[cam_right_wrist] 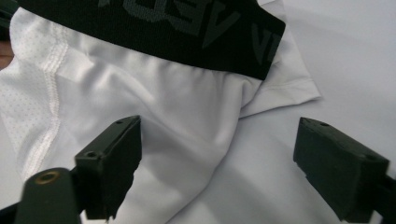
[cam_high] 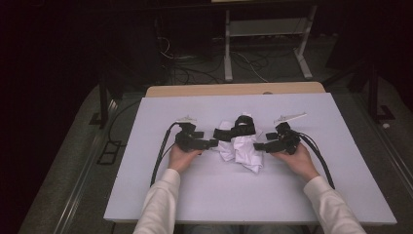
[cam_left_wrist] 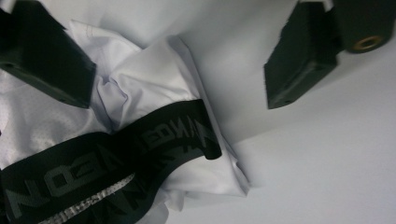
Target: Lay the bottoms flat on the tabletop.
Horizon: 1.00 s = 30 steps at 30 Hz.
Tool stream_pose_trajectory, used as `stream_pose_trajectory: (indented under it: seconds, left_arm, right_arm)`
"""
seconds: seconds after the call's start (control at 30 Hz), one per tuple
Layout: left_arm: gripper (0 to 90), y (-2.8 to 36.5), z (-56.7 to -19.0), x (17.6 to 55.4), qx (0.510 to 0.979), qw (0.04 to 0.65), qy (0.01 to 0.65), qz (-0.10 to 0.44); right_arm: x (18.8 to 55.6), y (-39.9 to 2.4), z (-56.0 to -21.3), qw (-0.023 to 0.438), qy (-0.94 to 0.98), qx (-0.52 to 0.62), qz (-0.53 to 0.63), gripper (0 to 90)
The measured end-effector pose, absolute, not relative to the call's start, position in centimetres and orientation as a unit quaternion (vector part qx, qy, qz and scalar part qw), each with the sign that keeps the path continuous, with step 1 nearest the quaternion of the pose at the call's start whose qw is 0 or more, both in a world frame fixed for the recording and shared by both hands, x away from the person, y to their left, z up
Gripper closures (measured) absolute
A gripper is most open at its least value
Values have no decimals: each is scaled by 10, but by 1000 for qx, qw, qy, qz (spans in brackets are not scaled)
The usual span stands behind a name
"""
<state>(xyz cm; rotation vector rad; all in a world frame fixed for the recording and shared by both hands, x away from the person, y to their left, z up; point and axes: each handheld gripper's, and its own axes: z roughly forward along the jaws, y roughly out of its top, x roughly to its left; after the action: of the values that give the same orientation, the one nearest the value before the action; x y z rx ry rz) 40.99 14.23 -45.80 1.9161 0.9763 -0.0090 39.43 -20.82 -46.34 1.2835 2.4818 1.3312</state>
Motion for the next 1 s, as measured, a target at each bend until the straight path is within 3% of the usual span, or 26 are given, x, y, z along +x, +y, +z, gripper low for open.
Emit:
stream_pose_trajectory:
  seconds: [0.03, 0.1, 0.13, 0.23, 0.27, 0.33, 0.37, 0.4, 0.43, 0.47, 0.6, 1.0]
  left_arm:
    - [139, 141, -459, 410, 784, 476, 399, -5]
    - [214, 137, -460, 409, 790, 474, 390, 2]
    - [261, 137, -460, 409, 790, 474, 390, 2]
    - [408, 130, -461, 408, 789, 483, 380, -4]
    - [446, 130, -461, 408, 789, 483, 380, -4]
    - [486, 126, -463, 408, 794, 475, 379, -7]
    - [603, 122, -465, 407, 803, 464, 374, -8]
    - [658, 122, -465, 407, 803, 464, 374, -8]
    - [658, 120, -466, 407, 808, 457, 373, -8]
    - [761, 118, -466, 407, 812, 450, 373, -9]
    - [866, 124, -459, 408, 795, 472, 380, -22]
    - [876, 146, -430, 393, 774, 509, 377, -8]
  right_arm:
    - [394, -208, -463, 23, 802, 415, 430, 207]
    - [395, -206, -465, 13, 800, 408, 439, 316]
    - [395, -206, -465, 13, 800, 408, 439, 316]
    - [396, -201, -468, -11, 800, 398, 449, 535]
    - [396, -201, -468, -11, 800, 398, 449, 535]
    - [397, -200, -470, -28, 798, 399, 451, 661]
    - [397, -198, -470, -39, 797, 406, 447, 764]
    - [397, -198, -470, -39, 797, 406, 447, 764]
    - [397, -198, -470, -42, 796, 409, 444, 799]
    - [397, -200, -468, -42, 794, 415, 441, 833]
    - [395, -206, -461, -37, 793, 423, 436, 842]
    - [384, -243, -436, -1, 776, 452, 440, 853]
